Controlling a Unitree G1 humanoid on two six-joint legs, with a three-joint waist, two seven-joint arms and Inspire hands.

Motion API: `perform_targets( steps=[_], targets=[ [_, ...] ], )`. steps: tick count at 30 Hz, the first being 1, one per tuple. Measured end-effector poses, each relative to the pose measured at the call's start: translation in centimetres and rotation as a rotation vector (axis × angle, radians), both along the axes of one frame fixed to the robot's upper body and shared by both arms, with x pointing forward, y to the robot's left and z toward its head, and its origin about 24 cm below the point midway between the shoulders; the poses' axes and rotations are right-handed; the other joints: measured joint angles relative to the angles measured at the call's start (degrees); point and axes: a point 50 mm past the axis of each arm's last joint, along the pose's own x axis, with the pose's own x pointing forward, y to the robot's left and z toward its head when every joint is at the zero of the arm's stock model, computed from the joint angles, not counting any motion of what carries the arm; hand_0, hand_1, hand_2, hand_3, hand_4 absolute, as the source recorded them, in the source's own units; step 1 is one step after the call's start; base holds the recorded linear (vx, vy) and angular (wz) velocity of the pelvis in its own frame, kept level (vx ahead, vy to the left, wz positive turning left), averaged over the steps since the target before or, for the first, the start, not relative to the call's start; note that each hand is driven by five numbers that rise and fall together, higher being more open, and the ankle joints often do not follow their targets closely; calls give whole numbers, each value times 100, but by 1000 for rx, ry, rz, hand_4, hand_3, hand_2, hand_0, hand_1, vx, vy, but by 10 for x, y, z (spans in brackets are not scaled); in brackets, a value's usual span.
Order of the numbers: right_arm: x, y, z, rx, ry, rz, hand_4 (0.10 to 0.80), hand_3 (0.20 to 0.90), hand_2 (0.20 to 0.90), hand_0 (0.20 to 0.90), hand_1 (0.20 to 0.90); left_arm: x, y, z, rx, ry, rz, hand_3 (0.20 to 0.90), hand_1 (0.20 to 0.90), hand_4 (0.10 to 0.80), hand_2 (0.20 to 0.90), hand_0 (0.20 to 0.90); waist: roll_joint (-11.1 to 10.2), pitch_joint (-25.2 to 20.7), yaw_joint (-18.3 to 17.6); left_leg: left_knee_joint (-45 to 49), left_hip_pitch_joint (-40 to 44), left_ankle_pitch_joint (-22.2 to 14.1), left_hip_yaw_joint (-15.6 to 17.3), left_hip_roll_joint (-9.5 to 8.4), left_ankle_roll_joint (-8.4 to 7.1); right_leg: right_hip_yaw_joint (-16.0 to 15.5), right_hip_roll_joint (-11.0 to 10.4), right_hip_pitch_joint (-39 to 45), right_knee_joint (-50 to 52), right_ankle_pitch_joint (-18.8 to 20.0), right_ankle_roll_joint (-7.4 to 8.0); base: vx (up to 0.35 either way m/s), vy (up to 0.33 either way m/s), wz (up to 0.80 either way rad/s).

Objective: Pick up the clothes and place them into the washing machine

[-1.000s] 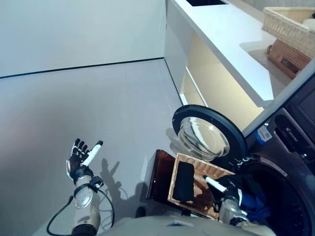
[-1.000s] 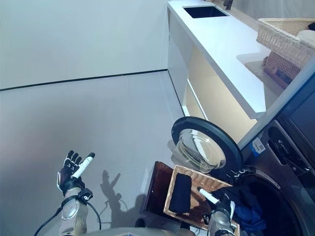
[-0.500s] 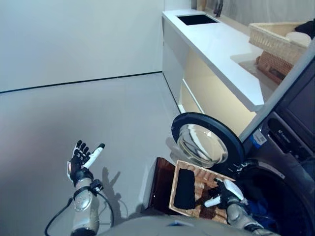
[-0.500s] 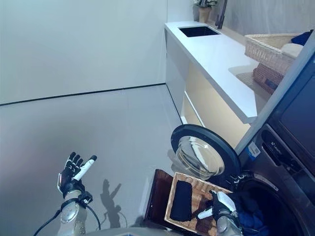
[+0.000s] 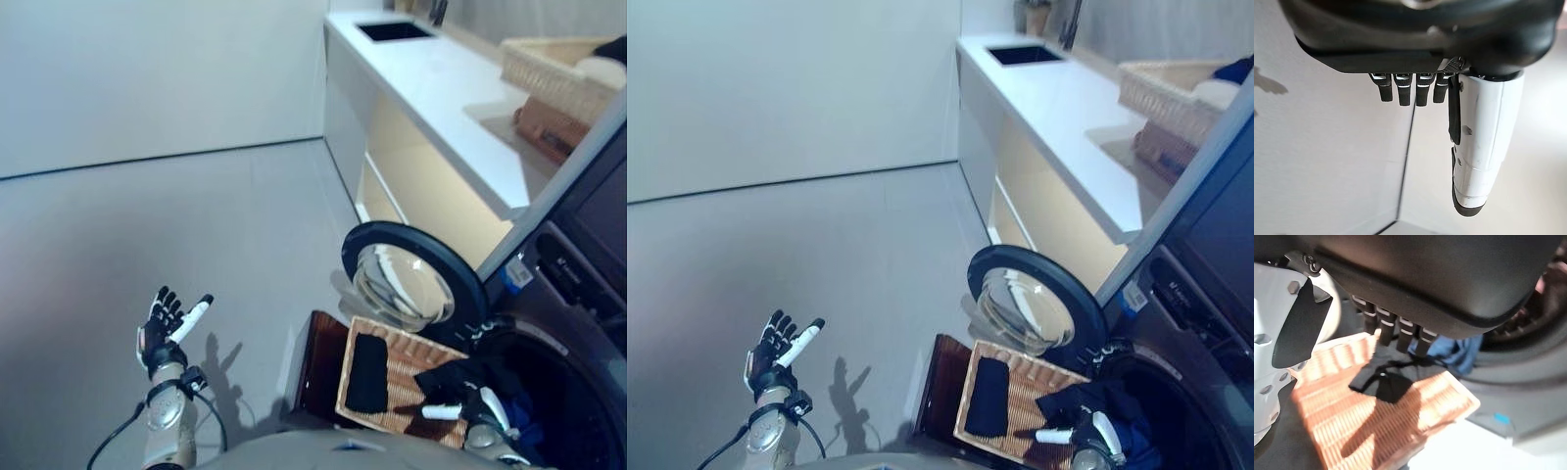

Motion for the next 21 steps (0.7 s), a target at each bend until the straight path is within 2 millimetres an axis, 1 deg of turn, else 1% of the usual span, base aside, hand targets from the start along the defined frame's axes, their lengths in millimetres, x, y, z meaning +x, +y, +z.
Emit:
perform_targets(
  steps=[1, 2, 3, 4, 5, 6, 7, 8, 10, 11, 13, 14, 15, 17, 21],
  targets=[
    [8, 0, 2, 9, -27, -26, 800, 900, 900, 900, 900, 5, -2, 4, 1, -21, -12, 900, 900, 800, 900, 900, 10, 121, 6, 91, -133, 4, -8, -11, 3, 2, -10, -137, 101, -6, -8, -215, 69, 16],
    [34, -1, 13, 28, -127, -107, 800, 900, 900, 900, 900, 19, -6, 19, 18, -93, -54, 900, 900, 800, 900, 900, 24, 459, 5, 320, -526, -15, -24, -36, -26, 4, -68, -552, 405, -74, -56, -179, 65, 14],
    [45, -2, 18, 38, -175, -146, 800, 900, 900, 900, 900, 26, -9, 24, 24, -120, -77, 900, 900, 800, 900, 900, 25, 595, -4, 379, -668, 0, -34, -48, -39, 9, -100, -724, 530, -81, -64, -147, 63, 15],
    [63, 0, 26, 51, -239, -182, 800, 900, 900, 900, 900, 33, -11, 33, 33, -159, -97, 900, 900, 800, 900, 900, 43, 770, 26, 541, -942, 12, -28, -82, -14, 37, -156, -1052, 801, -135, -78, -128, 71, 6],
    [79, 2, 34, 63, -294, -195, 800, 900, 900, 900, 900, 39, -11, 42, 46, -200, -110, 900, 900, 800, 900, 900, 52, 921, 30, 670, -1145, -8, -14, -107, 12, 71, -200, -1285, 1008, -202, -54, -70, 58, 6],
    [93, 4, 42, 79, -350, -204, 800, 900, 900, 900, 900, 45, -12, 52, 61, -239, -123, 900, 900, 800, 900, 900, 73, 1029, 53, 804, -1381, -32, -19, -136, 45, 87, -242, -1545, 1191, -235, -60, -47, 47, 5],
    [100, 5, 46, 89, -378, -211, 800, 900, 900, 900, 900, 48, -12, 56, 65, -260, -129, 900, 900, 800, 900, 900, 86, 1075, 70, 864, -1495, -33, -20, -152, 47, 103, -268, -1681, 1300, -246, -70, -37, 34, 7],
    [107, 7, 50, 101, -408, -215, 800, 900, 900, 900, 900, 53, -13, 61, 67, -281, -132, 900, 900, 800, 900, 900, 143, 1155, 156, 894, -1546, -32, -18, -171, 47, 131, -289, -1760, 1404, -270, -68, -28, 45, 10],
    [113, 15, 51, 128, -425, -222, 800, 900, 900, 900, 900, 54, -12, 66, 74, -304, -126, 900, 900, 800, 900, 900, 151, 1178, 173, 1015, -1630, -58, -23, -189, 65, 131, -326, -1856, 1553, -369, -76, -8, 53, 14],
    [122, 25, 54, 139, -451, -202, 800, 900, 900, 900, 900, 56, -11, 77, 80, -359, -116, 900, 900, 800, 900, 900, 132, 1186, 195, 1210, -1910, -135, -47, -205, 55, 128, -371, -2115, 1784, -507, -62, -1, 41, 18],
    [130, 33, 58, 144, -473, -163, 800, 900, 900, 900, 900, 59, -13, 88, 87, -413, -115, 900, 900, 800, 900, 900, 122, 1196, 284, 1411, -2196, -136, -53, -212, 37, 133, -379, -2391, 1953, -518, -103, -1, 18, 15],
    [131, 35, 58, 149, -474, -162, 800, 900, 900, 900, 900, 59, -13, 88, 87, -415, -115, 900, 900, 800, 900, 900, 122, 1196, 287, 1436, -2229, -131, -55, -214, 29, 131, -377, -2414, 1977, -510, -136, 1, 14, 7],
    [132, 40, 57, 163, -472, -159, 800, 900, 900, 900, 900, 59, -13, 89, 90, -418, -113, 900, 900, 800, 900, 900, 115, 1198, 316, 1494, -2239, -162, -60, -220, 54, 125, -379, -2413, 2049, -556, -142, 11, 10, 8],
    [135, 46, 57, 171, -477, -152, 800, 900, 900, 900, 900, 57, -13, 94, 96, -440, -109, 900, 900, 800, 900, 900, 91, 1188, 332, 1588, -2318, -250, -101, -248, 18, 77, -417, -2458, 2103, -625, -145, 9, 15, 11],
    [140, 49, 60, 164, -487, -155, 800, 900, 900, 900, 900, 60, -17, 108, 104, -513, -112, 900, 900, 800, 900, 900, 68, 1181, 353, 1754, -2622, -253, -275, -272, 27, -71, -449, -2601, 2189, -654, -149, -1, 10, 23]
  ],
)
